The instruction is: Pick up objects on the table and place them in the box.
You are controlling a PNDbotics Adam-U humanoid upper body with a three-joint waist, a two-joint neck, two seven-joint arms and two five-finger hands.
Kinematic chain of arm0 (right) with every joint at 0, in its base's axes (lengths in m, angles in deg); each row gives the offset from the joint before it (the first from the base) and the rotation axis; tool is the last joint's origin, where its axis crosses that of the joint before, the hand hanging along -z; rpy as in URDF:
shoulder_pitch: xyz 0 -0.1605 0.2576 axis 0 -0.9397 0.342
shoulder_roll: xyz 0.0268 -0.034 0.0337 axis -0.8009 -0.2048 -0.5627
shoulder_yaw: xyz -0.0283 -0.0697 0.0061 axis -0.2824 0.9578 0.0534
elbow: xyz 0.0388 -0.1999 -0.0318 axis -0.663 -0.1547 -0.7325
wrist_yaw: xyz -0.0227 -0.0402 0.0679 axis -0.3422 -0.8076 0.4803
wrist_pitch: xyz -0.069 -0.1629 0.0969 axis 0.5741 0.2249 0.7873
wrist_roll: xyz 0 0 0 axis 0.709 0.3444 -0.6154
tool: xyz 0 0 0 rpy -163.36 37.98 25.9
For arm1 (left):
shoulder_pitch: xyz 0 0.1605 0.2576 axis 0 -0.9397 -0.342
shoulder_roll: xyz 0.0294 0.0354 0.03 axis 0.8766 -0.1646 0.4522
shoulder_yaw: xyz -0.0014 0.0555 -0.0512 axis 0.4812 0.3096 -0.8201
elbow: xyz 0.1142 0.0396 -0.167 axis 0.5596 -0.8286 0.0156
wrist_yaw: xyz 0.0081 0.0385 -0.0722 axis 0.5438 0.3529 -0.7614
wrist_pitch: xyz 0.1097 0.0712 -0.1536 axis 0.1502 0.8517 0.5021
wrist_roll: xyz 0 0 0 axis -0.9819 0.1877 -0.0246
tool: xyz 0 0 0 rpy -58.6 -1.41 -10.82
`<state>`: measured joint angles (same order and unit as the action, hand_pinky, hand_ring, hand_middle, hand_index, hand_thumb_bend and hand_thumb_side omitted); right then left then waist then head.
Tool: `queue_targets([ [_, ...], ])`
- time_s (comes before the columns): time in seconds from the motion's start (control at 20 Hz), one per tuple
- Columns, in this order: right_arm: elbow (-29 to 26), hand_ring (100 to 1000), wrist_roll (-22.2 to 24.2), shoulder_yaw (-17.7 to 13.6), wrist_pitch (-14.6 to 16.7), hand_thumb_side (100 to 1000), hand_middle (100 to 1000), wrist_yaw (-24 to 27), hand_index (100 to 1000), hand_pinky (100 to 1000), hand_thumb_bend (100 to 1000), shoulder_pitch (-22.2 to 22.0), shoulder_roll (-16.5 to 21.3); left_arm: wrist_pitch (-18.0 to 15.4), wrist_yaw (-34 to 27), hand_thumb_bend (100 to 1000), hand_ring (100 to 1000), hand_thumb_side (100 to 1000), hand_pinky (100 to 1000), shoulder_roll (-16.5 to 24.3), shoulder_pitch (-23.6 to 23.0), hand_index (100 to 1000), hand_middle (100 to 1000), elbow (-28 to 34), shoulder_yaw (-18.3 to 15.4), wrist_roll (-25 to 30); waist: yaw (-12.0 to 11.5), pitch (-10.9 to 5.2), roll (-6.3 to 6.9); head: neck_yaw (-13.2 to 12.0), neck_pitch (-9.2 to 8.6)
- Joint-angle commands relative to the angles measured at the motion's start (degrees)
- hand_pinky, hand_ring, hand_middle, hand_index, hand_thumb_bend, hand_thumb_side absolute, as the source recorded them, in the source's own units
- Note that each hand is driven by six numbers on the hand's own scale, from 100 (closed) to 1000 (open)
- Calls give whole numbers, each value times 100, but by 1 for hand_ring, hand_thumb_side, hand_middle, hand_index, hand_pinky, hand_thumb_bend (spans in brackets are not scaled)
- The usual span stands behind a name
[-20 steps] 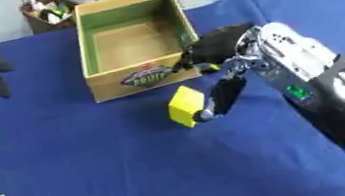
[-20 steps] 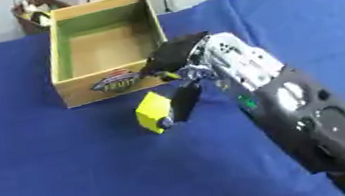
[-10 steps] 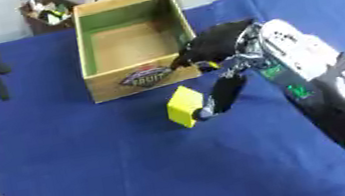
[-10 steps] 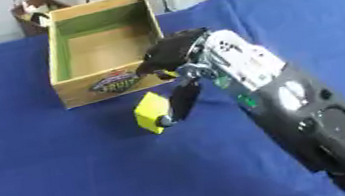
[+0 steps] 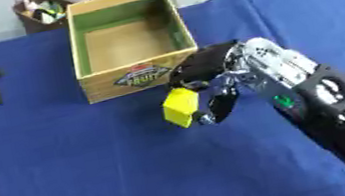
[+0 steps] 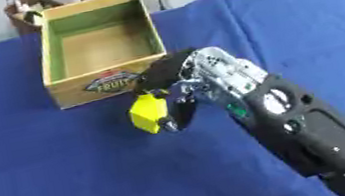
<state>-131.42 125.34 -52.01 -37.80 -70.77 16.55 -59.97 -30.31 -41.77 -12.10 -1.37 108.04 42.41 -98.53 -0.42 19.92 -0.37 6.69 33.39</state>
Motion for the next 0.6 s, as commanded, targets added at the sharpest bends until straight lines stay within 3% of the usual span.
queue_targets([
  [0.05,-36,907,277,-51,287,355,861,61,1000,798,158,139,54,-3,18,100,455,841,246,9,64,633,457,104,36,18,-14,-97,15,23,-85],
  [0.35,193,903,277,39,222,325,854,160,1000,789,174,193,80,-10,10,100,455,841,245,-1,99,632,457,104,46,21,-63,-33,11,67,-162],
  [0.6,422,913,277,151,345,309,861,43,1000,796,125,300,118,-16,5,100,455,841,245,-4,125,631,457,104,62,36,-96,9,3,111,-221],
])
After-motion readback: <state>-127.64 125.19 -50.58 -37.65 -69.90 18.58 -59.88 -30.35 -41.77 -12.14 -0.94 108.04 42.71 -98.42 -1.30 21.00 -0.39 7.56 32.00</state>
